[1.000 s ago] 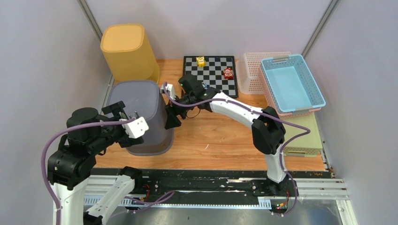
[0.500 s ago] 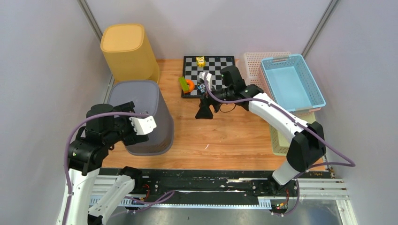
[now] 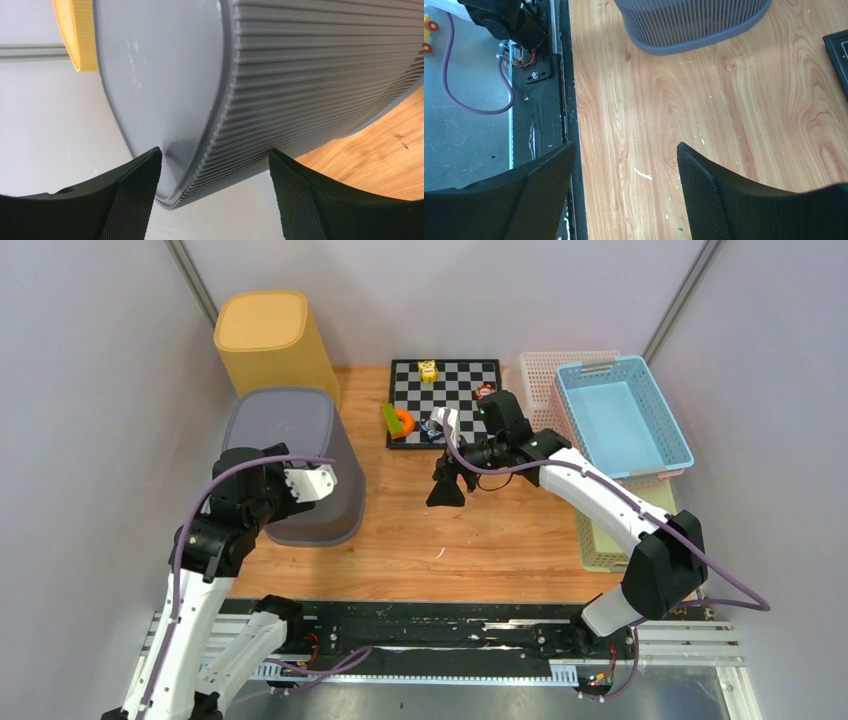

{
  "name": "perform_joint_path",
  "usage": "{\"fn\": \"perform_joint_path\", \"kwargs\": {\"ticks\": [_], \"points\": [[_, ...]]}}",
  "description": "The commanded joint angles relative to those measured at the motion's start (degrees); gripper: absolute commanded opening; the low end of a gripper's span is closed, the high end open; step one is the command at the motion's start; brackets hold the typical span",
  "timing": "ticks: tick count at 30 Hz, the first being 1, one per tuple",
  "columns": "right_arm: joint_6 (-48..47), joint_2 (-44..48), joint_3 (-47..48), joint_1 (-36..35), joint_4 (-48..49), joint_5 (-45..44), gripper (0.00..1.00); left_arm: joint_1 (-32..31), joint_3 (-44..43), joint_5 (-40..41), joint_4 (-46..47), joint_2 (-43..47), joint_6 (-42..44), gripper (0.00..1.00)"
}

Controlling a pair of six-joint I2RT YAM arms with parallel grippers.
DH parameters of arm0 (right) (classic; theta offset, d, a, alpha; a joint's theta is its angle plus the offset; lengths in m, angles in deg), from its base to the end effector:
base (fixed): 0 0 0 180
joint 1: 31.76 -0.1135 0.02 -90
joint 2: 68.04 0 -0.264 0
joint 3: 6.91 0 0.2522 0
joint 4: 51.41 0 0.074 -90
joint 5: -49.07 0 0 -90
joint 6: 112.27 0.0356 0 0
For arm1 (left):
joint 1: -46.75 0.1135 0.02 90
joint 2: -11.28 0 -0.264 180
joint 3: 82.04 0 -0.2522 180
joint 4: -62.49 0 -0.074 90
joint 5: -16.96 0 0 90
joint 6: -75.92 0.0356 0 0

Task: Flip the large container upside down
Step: Move the container to the center of the board.

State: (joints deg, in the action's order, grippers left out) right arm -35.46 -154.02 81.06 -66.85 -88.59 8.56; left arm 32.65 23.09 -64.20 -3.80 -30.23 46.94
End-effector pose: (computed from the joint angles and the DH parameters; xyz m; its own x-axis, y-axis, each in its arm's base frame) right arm 0.2568 0.2135 0.3296 -0.2579 -0.3623 -0.8957 -0.9662 0.0941 0.2401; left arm 0.1222 -0.0250 0.3678 -0.1543 0.9300 -0.3336 0.5172 0.3637 0.7747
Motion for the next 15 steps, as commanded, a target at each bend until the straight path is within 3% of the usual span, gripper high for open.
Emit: {"fn": "perform_joint_path", "kwargs": {"ticks": [1, 8, 15], "points": [[-1.6, 1.5, -1.7, 1.3, -1.0, 1.4, 0.77, 1.2, 0.0, 5.3, 5.6, -2.1, 1.1, 0.8], [-2.0, 2.0, -2.7, 1.8, -0.8, 1.7, 0.77, 10.8, -2.0, 1.0, 7.1, -6.2, 3.7, 0.79], [-2.2, 1.7, -3.3, 1.8, -0.4, 1.7, 0.77, 16.0, -3.3, -0.9, 7.6, -7.7, 4.9, 0.79]]}}
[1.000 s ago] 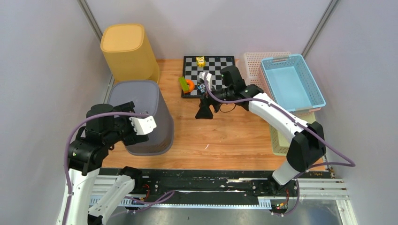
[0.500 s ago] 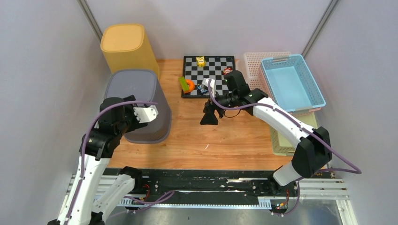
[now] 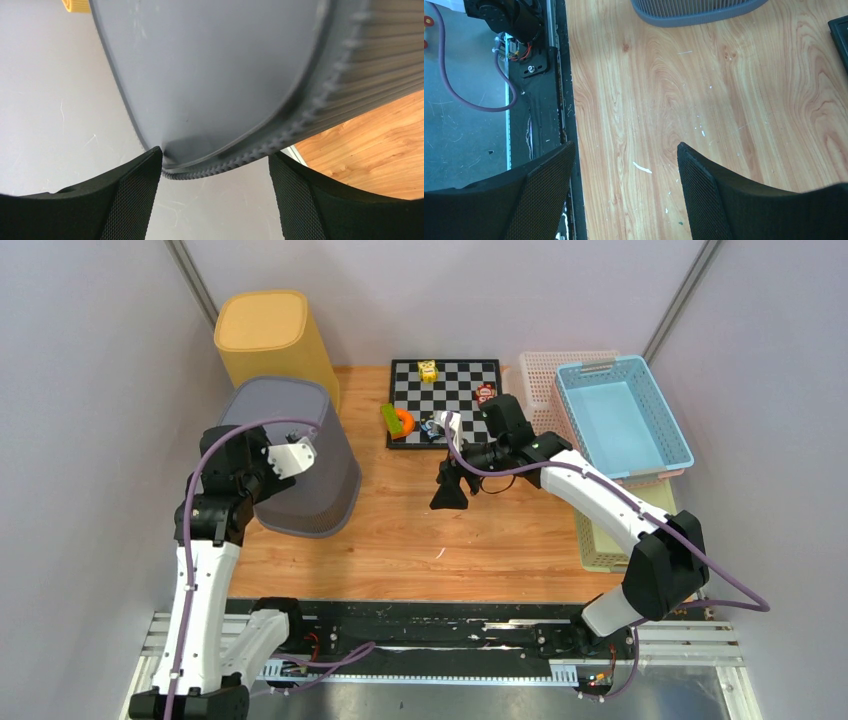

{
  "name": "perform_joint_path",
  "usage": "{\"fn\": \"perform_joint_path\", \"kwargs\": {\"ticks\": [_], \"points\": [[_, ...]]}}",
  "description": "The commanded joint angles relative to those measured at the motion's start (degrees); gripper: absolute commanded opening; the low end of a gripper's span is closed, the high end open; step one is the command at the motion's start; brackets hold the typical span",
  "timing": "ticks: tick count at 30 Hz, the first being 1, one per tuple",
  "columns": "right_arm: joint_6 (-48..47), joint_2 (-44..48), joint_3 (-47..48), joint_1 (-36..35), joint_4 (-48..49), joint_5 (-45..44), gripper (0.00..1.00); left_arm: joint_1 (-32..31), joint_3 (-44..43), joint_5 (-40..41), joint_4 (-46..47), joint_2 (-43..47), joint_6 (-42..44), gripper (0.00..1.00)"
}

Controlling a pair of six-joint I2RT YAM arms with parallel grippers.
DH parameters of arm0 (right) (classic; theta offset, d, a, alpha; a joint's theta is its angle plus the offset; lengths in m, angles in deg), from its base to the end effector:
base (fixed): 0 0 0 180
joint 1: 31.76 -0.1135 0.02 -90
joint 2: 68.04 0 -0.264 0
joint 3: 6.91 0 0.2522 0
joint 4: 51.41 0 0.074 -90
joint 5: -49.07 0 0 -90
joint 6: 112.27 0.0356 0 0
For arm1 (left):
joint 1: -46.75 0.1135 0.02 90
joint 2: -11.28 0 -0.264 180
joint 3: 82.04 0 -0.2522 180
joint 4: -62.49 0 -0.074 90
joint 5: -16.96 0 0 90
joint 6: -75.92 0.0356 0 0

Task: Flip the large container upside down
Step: Move the container to the center of the board.

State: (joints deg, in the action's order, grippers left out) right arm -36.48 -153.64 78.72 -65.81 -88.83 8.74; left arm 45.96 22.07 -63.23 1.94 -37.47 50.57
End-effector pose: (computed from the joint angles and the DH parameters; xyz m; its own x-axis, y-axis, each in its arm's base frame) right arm 0.2574 0.2067 0.3179 -0.2756 -0.3780 -0.8838 -0.9613 0.1076 0.2537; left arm 0.1615 0.0038 0.3670 -0.3520 0.8954 -0.2726 0.4425 0.4158 0.7945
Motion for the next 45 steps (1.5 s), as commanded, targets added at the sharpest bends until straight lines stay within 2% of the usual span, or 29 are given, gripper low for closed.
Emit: {"fn": "perform_joint_path", "kwargs": {"ticks": [1, 6, 8, 10, 11, 17, 21, 23, 26, 28, 30, 33, 37, 42, 45], "points": [[-1.2, 1.3, -1.0, 0.7, -0.1, 1.6, 0.77, 3.5, -2.6, -2.3, 1.7, -0.9, 1.2, 0.78], [-0.3, 0.2, -0.8, 0.6, 2.1, 1.7, 0.77, 6.2, -3.3, -3.4, 1.9, -2.3, 1.1, 0.77], [0.7, -1.6, 1.4, 0.3, 2.7, 0.9, 0.77, 7.0, -4.6, -6.0, -0.1, -2.2, 0.4, 0.81], [2.2, -4.1, 4.4, 0.2, 2.6, 0.4, 0.76, 7.2, -7.3, -11.7, -4.1, -1.0, -0.7, 0.97], [2.9, -5.0, 5.6, 0.2, 2.6, 0.3, 0.76, 7.3, -8.7, -15.2, -6.2, 0.1, -1.0, 0.99], [3.9, -6.1, 6.4, 0.2, 2.9, -0.9, 0.76, 7.3, -19.6, -34.4, -15.2, 4.5, -4.8, 1.0], [2.0, -4.1, 4.3, 0.6, 2.9, -3.3, 0.77, 7.3, -23.0, -43.0, -11.4, 2.6, -16.9, 1.0], [2.0, -2.5, 3.8, 1.2, 2.8, -3.6, 0.77, 7.3, -22.6, -46.9, -6.2, 0.9, -24.6, 1.0], [1.9, -0.5, 3.5, 2.1, 2.9, -4.7, 0.77, 7.0, -19.5, -48.6, 3.3, -1.3, -35.1, 1.0], [1.7, 0.9, 3.3, 2.6, 3.0, -5.2, 0.78, 5.3, -16.1, -45.1, 10.6, -1.6, -39.3, 1.0], [1.6, 1.7, 3.1, 3.1, 3.0, -5.3, 0.78, 1.8, -13.1, -38.6, 14.5, -2.0, -38.7, 1.0], [1.5, 2.4, 2.7, 3.9, 3.3, -5.3, 0.78, -5.7, -12.0, -30.4, 14.0, -4.6, -35.0, 1.0], [1.5, 2.2, 2.5, 4.1, 3.4, -5.1, 0.78, -11.5, -10.6, -21.8, 16.0, -7.8, -33.9, 1.0], [1.2, 1.7, 2.1, 4.3, 3.6, -4.6, 0.78, -15.7, -5.1, -3.3, 26.8, -9.1, -34.3, 1.0], [1.0, 1.5, 1.8, 4.4, 3.6, -4.2, 0.78, -15.9, -4.1, 1.7, 27.7, -11.0, -34.3, 1.0]]}}
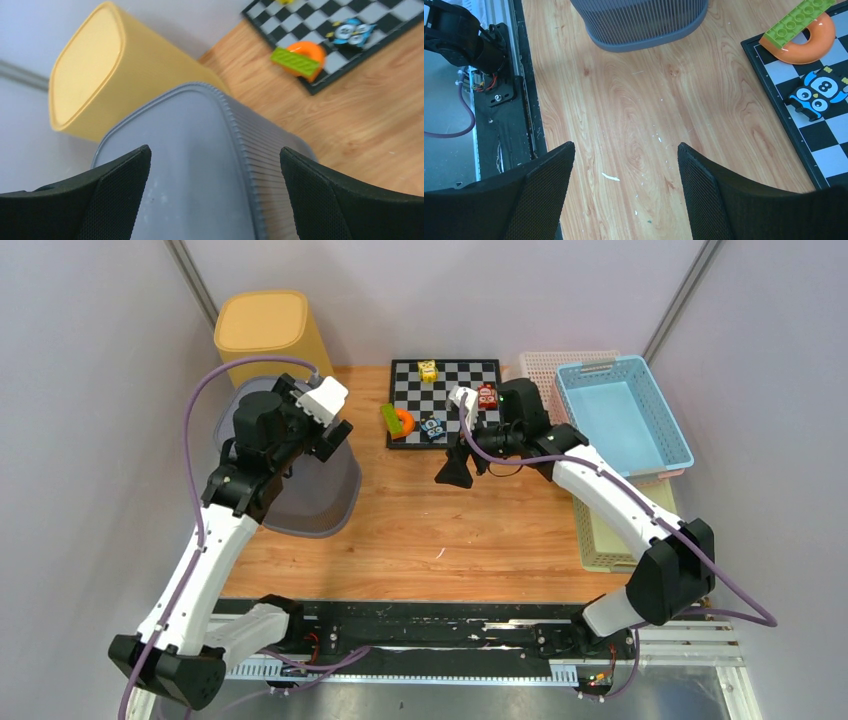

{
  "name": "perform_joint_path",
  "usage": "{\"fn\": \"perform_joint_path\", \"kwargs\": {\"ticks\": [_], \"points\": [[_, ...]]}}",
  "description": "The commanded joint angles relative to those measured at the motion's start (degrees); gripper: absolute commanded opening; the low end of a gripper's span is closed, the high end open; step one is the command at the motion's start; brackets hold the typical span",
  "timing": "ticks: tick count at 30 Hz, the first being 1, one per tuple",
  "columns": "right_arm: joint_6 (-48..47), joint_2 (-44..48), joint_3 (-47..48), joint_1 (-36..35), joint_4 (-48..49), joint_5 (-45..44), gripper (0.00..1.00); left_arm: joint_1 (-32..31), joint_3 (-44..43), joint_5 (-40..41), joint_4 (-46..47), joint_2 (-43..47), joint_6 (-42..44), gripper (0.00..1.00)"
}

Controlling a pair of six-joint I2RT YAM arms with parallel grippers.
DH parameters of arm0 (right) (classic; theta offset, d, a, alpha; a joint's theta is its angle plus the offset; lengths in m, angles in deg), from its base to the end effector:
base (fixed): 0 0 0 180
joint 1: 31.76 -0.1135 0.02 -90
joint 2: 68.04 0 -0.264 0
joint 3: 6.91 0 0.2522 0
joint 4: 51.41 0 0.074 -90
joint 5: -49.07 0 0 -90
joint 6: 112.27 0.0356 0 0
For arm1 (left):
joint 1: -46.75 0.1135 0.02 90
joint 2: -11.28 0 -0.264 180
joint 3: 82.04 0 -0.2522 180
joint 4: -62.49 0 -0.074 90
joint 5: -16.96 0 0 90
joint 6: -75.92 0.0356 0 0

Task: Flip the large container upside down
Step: Move the container to the center of the board.

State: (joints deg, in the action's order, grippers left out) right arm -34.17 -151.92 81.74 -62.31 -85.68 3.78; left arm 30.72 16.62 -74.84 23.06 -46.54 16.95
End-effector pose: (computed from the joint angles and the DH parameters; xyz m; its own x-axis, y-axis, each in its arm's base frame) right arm 0.2711 0.1891 0.3481 -0.2317 -0.3069 -0.9231 -0.9569 0.2427 0.1595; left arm 0.2073 -0.0607 0.4075 -0.0685 0.5558 -0.8285 0.3972 0.7770 0.4884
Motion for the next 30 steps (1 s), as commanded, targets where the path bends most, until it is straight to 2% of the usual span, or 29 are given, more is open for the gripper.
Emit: {"fn": "perform_joint_path", "kwargs": {"ticks": [1, 11, 22, 30], "points": [[-1.4, -0.3, -1.2, 0.9, 0.6, 0.7, 0.78, -0.7, 1.5, 13.9, 6.1, -2.5, -0.9, 1.0], [-1.5, -1.5, -1.4, 0.9, 0.7, 1.1, 0.78, -0.7, 2.2, 27.3, 8.5, -7.8, -3.5, 1.0], [-1.8, -1.0, -2.2, 0.9, 1.0, 0.9, 0.78, 0.0, -0.1, 30.0, 14.2, -14.2, 1.1, 1.0], [-1.7, -0.7, -2.6, 0.9, 1.3, 0.9, 0.78, 4.7, -2.5, 25.6, 15.6, -17.5, 4.4, 1.0]]}}
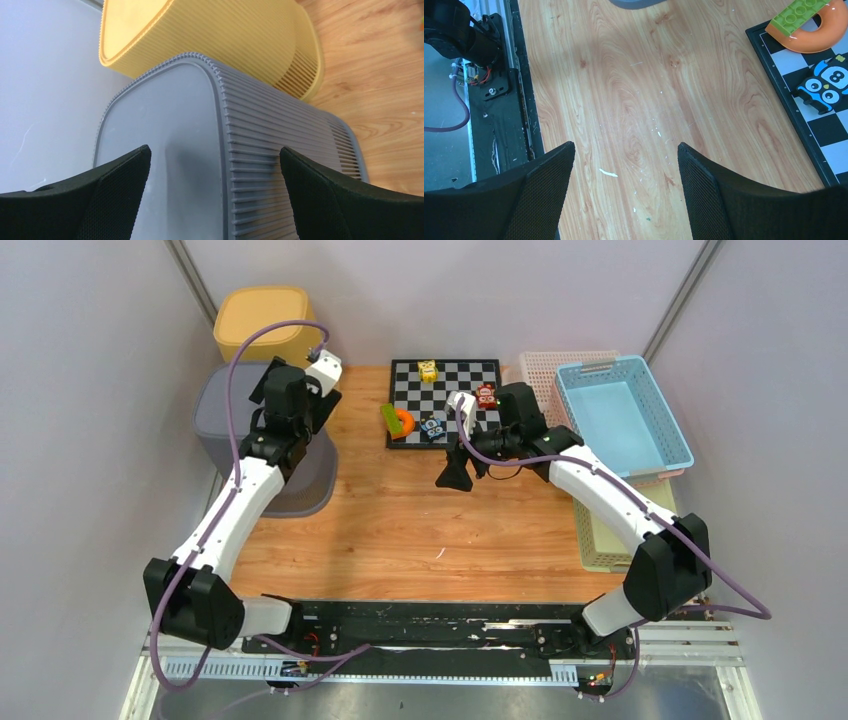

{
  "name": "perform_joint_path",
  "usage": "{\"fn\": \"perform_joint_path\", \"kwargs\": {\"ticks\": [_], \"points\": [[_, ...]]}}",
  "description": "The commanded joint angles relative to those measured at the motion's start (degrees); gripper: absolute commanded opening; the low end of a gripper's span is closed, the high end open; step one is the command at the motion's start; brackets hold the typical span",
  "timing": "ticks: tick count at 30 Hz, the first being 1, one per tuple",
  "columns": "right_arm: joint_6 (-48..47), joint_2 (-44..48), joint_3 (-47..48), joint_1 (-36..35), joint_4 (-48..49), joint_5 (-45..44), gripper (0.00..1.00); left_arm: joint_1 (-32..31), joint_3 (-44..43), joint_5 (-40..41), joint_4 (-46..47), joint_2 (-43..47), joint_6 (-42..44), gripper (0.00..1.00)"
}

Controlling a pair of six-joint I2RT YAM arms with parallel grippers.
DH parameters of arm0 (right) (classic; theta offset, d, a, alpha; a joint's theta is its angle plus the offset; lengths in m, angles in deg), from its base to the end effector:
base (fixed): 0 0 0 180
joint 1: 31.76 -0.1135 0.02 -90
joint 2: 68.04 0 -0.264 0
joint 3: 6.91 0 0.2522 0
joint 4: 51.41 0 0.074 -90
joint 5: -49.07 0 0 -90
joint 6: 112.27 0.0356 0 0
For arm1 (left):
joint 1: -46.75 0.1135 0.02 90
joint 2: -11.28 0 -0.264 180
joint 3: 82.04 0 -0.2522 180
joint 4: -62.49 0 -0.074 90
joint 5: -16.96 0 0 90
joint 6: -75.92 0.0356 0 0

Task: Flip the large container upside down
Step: Move the container to the center of the board.

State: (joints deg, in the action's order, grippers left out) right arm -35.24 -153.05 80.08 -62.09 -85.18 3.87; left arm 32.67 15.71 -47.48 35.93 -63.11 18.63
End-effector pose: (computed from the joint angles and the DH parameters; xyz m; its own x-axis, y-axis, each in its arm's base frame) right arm 0.2751 0.1900 0.3329 -0.2467 -0.3288 -0.9116 -0.9550 0.2424 0.1710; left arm 0.2941 -0.0579 0.3682 -0.3573 0.5922 -0.7222 0.0192 0.7778 0.6283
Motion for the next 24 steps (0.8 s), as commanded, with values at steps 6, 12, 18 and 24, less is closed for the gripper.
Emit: {"fn": "perform_joint_path", "kwargs": {"ticks": [6, 12, 18, 24], "points": [[-0.7, 0.3, -1.0, 0.7, 0.9, 0.6, 0.78, 3.5, -2.3, -10.3, 0.7, 2.4, 2.9, 1.0], [-0.8, 0.6, -1.0, 0.7, 0.9, 0.6, 0.78, 3.3, -3.2, -18.4, -7.2, 9.3, 0.1, 1.0], [-1.8, 3.5, -0.3, 1.0, 0.2, -1.6, 0.78, 3.1, -0.7, -14.0, -10.3, 16.1, -1.2, 1.0], [-5.0, 9.0, 6.0, 2.5, -7.0, -15.8, 0.79, 3.1, 3.0, -12.3, -10.5, 21.7, -0.6, 1.0]]}}
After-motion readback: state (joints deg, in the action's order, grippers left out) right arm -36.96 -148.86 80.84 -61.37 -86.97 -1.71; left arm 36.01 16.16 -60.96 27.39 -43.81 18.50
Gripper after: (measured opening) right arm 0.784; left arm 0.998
